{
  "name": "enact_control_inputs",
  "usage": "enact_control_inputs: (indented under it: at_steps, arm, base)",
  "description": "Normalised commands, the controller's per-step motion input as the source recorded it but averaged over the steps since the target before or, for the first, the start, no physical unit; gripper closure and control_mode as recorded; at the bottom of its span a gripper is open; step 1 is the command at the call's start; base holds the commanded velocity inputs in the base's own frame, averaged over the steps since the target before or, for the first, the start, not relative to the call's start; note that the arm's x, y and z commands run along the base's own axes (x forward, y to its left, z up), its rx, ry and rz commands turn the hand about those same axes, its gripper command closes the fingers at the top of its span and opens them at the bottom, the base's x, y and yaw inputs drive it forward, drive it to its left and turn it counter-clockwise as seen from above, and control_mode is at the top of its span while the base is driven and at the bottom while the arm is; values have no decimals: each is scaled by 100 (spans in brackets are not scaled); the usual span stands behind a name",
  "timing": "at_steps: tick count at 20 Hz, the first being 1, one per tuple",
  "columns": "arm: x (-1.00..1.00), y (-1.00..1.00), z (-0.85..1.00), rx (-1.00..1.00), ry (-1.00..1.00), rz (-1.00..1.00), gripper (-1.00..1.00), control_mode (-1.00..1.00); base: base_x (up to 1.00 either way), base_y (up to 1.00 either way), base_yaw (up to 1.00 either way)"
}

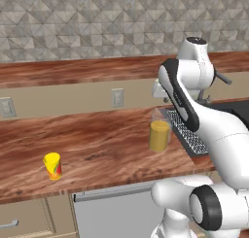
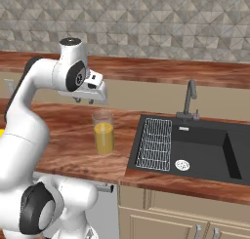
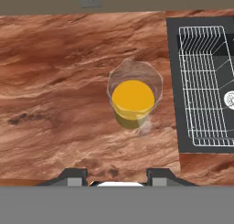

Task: Place the pitcher and cup on the dining counter for serving.

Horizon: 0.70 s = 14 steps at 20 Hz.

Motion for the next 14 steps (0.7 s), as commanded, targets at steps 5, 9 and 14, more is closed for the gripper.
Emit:
enact_control_inputs:
  at_steps: [5, 9, 14]
  arm:
    - [-14, -13, -38, 0, -6, 0, -100, -100]
    - [-23, -34, -96, 0, -16, 2, -100, -100]
    - [-12, -24, -95, 0, -22, 8, -100, -100]
  base:
    - [0, 0, 0]
    - [0, 0, 0]
    - [0, 0, 0]
